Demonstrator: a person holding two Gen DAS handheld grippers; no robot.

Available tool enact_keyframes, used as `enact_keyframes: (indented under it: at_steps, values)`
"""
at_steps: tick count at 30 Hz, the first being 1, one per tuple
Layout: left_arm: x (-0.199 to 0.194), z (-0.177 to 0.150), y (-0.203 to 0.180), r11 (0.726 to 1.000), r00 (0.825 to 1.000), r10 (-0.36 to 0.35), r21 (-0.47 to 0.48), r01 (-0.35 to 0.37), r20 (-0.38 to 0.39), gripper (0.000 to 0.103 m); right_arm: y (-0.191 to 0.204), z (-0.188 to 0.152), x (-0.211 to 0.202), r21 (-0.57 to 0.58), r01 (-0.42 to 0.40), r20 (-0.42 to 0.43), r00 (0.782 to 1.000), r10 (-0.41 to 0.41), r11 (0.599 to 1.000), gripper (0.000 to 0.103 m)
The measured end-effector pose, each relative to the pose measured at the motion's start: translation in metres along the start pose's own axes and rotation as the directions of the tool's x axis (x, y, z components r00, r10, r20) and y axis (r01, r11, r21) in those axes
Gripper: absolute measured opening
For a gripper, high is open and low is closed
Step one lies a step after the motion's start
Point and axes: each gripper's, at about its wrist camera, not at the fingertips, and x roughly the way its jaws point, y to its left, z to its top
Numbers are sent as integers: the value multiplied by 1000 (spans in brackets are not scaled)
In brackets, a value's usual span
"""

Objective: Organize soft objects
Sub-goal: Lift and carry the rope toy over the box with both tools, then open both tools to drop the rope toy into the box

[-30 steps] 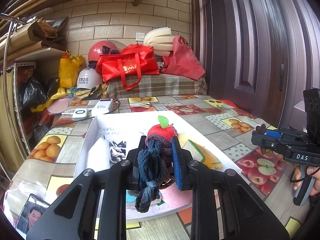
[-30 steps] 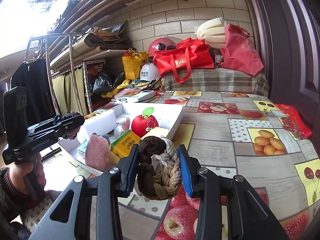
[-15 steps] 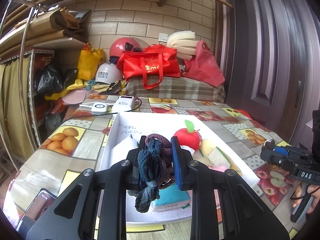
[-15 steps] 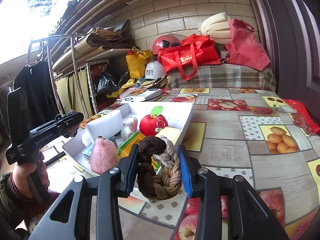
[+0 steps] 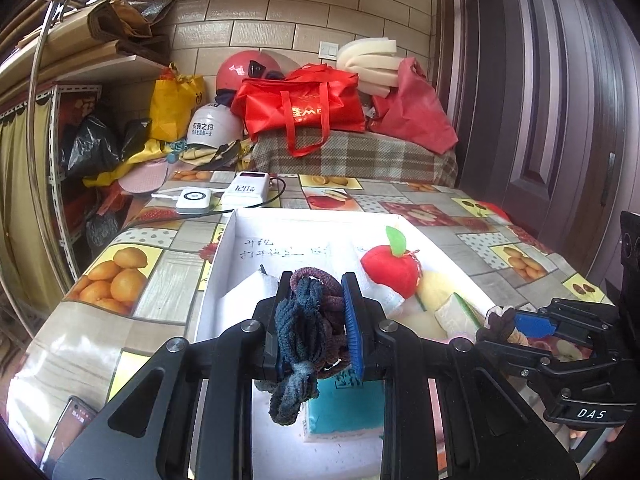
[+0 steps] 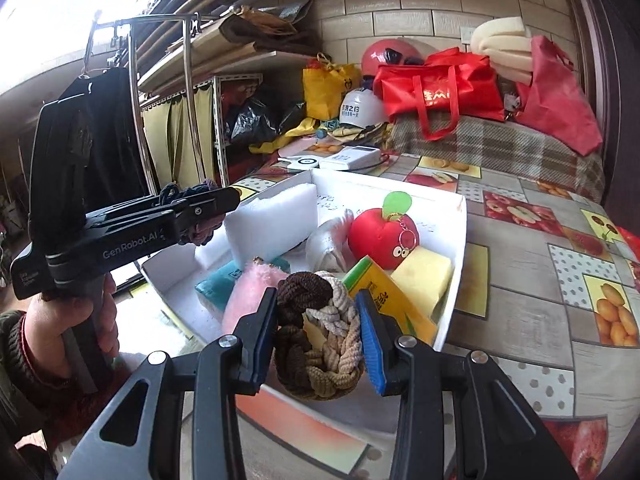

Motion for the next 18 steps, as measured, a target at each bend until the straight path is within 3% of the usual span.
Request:
enact_keyframes:
  at_steps: [9, 13, 14, 15, 16, 17, 18]
  values:
    - [24, 4, 33, 986, 997, -7, -165, -5, -76, 23, -20, 13, 25, 106, 57, -13, 998, -56, 993, 39]
    - [23, 5, 27, 990, 997, 22, -138, -33, -79, 28, -12, 13, 23, 71, 66, -6, 998, -66, 995, 46]
    - [21, 4, 23, 992, 997, 42, -118, -50, -67, 38, -9, 13, 21, 60, 73, 1, 997, -73, 995, 57]
    - [18, 5, 19, 993, 997, 58, -101, -63, -51, 63, -7, 12, 19, 50, 80, 10, 997, -81, 996, 72]
    - [14, 4, 16, 994, 997, 70, -88, -72, -29, 79, -5, 13, 18, 41, 86, 22, 996, -87, 995, 80]
    - [10, 4, 15, 994, 997, 80, -79, -80, -6, 99, -3, 12, 14, 32, 90, 39, 995, -91, 995, 83]
    - [6, 3, 13, 993, 996, 90, -73, -88, 18, 103, -1, 13, 12, 24, 92, 53, 994, -94, 995, 83]
